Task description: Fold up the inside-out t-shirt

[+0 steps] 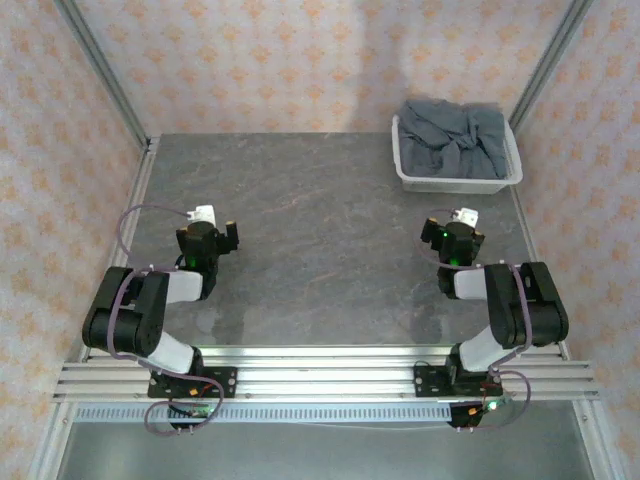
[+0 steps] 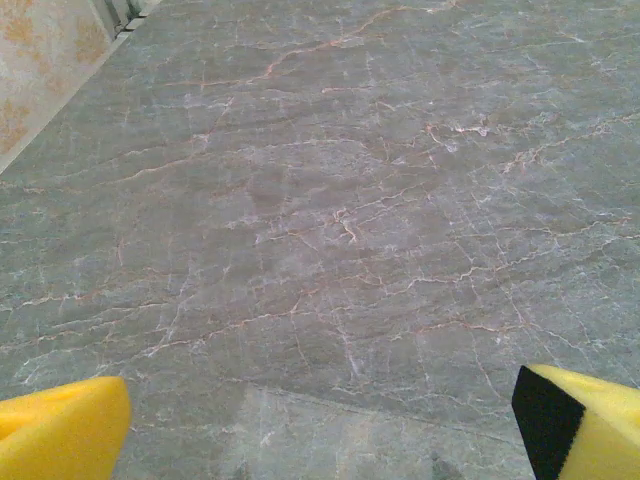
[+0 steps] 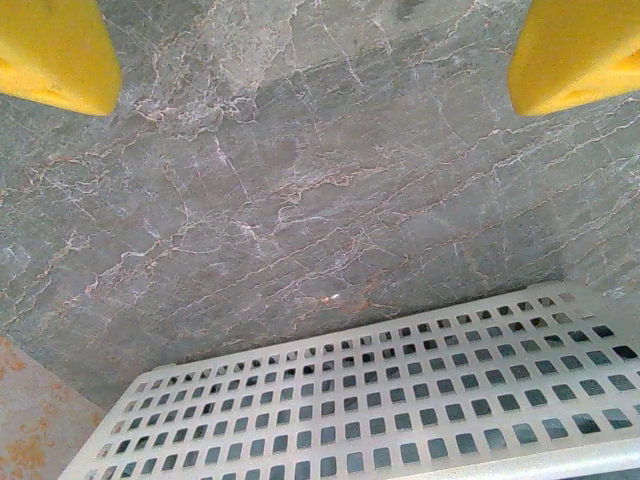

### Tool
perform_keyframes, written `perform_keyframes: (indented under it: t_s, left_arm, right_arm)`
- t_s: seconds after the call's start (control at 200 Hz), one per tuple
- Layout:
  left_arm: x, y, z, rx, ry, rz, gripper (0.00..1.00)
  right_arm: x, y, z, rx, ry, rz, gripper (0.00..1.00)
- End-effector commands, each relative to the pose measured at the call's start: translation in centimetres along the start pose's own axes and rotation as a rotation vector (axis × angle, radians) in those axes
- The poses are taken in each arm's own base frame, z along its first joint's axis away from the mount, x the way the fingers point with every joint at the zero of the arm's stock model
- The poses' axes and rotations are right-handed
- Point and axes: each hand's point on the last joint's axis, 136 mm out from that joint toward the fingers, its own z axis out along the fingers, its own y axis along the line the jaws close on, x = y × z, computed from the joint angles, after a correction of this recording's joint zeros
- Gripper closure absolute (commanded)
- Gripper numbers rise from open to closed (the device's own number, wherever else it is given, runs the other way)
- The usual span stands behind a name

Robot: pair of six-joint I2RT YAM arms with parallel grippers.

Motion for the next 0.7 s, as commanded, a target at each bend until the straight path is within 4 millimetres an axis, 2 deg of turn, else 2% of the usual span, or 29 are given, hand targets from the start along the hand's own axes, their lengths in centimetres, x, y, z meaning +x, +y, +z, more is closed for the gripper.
perform_keyframes:
  t_s: [0.0,0.696]
  left_arm:
    - [-2.05,-0.25,-0.06,0.011,-0.061,-0.001,0.00]
    - [-2.04,-0.24,-0.06,0.010,-0.060,-0.001,0.00]
  right_arm:
    - [-1.83,0.00,-0.08,0.011,-0.055,0.010,0.01]
    - [-1.94,0.10,-0.20,0.007,-0.062,0.006,0.01]
